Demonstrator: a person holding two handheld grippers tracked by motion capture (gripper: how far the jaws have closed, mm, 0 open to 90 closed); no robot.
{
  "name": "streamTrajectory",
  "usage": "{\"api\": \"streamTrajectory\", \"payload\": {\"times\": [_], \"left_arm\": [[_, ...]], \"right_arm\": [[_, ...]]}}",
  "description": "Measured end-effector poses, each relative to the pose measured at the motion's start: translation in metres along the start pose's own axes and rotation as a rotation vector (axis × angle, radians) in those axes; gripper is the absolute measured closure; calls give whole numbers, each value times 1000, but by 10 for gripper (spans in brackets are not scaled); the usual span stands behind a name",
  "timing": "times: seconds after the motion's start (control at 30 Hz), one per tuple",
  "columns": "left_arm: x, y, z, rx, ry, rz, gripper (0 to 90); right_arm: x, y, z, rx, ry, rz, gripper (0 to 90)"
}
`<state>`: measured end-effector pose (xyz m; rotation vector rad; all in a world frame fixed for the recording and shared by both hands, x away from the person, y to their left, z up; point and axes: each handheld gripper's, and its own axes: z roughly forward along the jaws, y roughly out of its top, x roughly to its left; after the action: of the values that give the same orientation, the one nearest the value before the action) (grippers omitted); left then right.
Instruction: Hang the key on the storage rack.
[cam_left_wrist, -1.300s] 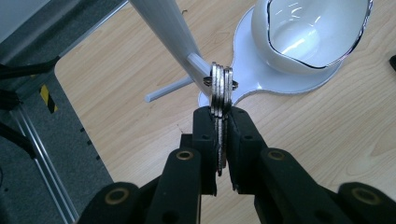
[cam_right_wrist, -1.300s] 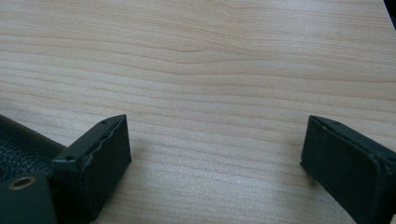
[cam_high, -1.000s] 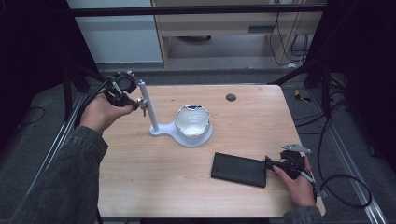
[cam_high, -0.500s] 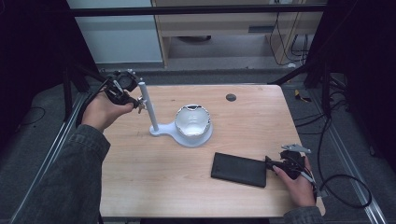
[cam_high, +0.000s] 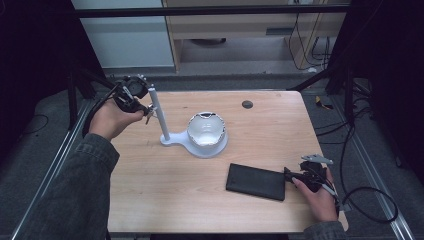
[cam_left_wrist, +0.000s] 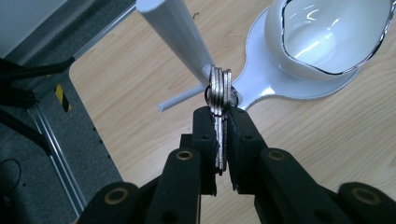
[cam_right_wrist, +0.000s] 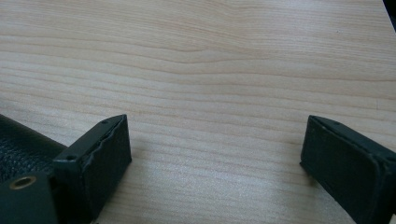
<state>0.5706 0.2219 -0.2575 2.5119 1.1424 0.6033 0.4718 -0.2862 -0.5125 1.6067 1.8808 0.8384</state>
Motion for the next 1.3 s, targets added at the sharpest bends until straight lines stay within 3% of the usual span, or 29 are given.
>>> {"api": "streamTrajectory", "payload": {"times": [0.33, 0.67, 0.87, 1.1, 1.3], "left_arm": [[-7, 3, -2, 12, 41, 28, 828], [-11, 1, -6, 10, 55, 44, 828], [-7, 3, -3, 15, 45, 28, 828], [-17, 9, -5, 28, 59, 68, 828], [-9, 7, -3, 11, 42, 34, 828]], "right_arm": [[1, 0, -1, 5, 6, 4, 83], [1, 0, -1, 7, 6, 4, 83], [1, 0, -1, 6, 7, 10, 83], [1, 0, -1, 7, 6, 4, 83], [1, 0, -1, 6, 7, 10, 84]]}}
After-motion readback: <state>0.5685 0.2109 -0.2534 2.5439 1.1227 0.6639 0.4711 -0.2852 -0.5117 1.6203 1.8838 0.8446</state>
